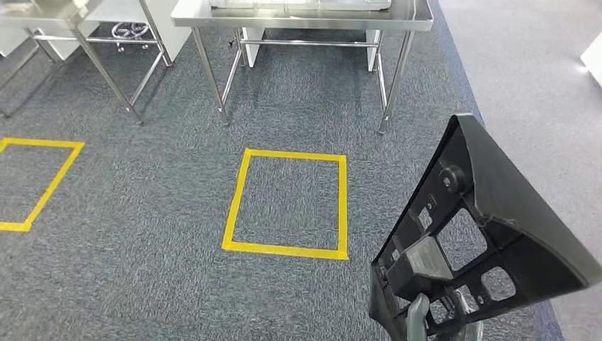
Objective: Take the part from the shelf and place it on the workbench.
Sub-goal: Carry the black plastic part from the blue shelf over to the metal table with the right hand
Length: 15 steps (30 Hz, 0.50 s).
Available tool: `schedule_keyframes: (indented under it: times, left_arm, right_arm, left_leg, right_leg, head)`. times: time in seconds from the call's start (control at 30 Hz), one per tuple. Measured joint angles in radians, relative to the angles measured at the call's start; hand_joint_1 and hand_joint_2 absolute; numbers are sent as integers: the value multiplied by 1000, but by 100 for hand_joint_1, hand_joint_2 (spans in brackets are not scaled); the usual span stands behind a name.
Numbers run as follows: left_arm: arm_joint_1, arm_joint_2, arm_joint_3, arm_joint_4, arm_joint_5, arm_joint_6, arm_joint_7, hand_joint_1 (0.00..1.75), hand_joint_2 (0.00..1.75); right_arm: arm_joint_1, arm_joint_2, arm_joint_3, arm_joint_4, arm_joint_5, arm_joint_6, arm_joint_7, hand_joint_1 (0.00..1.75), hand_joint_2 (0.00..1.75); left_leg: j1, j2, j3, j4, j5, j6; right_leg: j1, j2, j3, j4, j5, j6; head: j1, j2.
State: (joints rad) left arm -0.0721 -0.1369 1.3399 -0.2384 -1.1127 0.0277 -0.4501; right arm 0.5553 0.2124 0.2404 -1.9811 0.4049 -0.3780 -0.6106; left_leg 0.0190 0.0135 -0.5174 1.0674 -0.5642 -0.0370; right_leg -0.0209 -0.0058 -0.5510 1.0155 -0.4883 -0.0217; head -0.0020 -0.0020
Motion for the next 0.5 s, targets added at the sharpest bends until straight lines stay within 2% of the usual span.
schedule_keyframes:
  times: [0.07, 0.1, 0.13, 0.17, 0.23, 0.27, 0.3, 0.37, 0.43, 0.5]
  left_arm:
    - [1, 0, 0, 0, -1, 0, 1, 0, 0]
    - [2, 0, 0, 0, -2, 0, 2, 0, 0]
    - [4, 0, 0, 0, -3, 0, 2, 0, 0]
    - [5, 0, 0, 0, -3, 0, 3, 0, 0]
    - [7, 3, 0, 0, -3, 1, 4, 0, 0]
    - [7, 6, 0, 0, -3, 1, 4, 0, 0]
    - [7, 9, 0, 0, -3, 2, 5, 0, 0]
    - [7, 12, 0, 0, -3, 2, 7, 0, 0]
    - [8, 12, 0, 0, -3, 3, 8, 0, 0]
    - [8, 12, 0, 0, -2, 3, 8, 0, 0]
  right_arm:
    - [-4, -1, 4, 4, 2, -4, 3, 175, 175]
    - [-5, -2, 6, 7, 4, -6, 4, 175, 175]
    - [-6, -3, 7, 9, 5, -9, 6, 175, 175]
    - [-6, -4, 9, 12, 5, -12, 8, 175, 175]
    - [-6, -6, 14, 15, 6, -18, 12, 175, 175]
    - [-8, -7, 17, 17, 6, -20, 14, 175, 175]
    - [-9, -8, 20, 18, 6, -21, 16, 175, 175]
    - [-12, -10, 23, 21, 6, -27, 24, 175, 175]
    - [-13, -12, 25, 24, 6, -34, 39, 175, 175]
    - [-16, -16, 27, 27, 6, -39, 56, 175, 175]
  left_leg:
    - [0, -3, -83, 148, -56, -2]
    - [0, -3, -121, 208, -68, -2]
    - [0, -4, -145, 232, -58, 0]
    - [-1, -4, -149, 215, -26, 5]
    - [-9, -7, -111, 90, 69, 26]
    - [-15, -8, -89, 30, 101, 38]
    - [-21, -9, -73, -13, 114, 48]
    - [-28, -9, -62, -46, 107, 57]
    - [-23, -11, -40, -71, 105, 61]
    - [-15, -13, -11, -90, 104, 66]
  right_leg:
    - [4, 2, 8, 0, -9, -9]
    - [7, 4, 13, 0, -14, -12]
    - [10, 8, 21, 1, -20, -13]
    - [13, 12, 31, 1, -26, -13]
    - [17, 18, 53, 0, -42, -12]
    - [18, 20, 60, 0, -49, -10]
    - [17, 22, 62, -1, -54, -5]
    - [14, 23, 64, 1, -51, 9]
    - [15, 21, 70, 11, -45, 22]
    - [15, 18, 45, 68, -70, 31]
  head:
    - [-3, 0]
    - [-3, 0]
    - [-3, 0]
    - [-3, 0]
    - [-2, 0]
    - [0, 0]
    - [2, 0]
    - [4, 0]
    - [3, 0]
    - [7, 0]
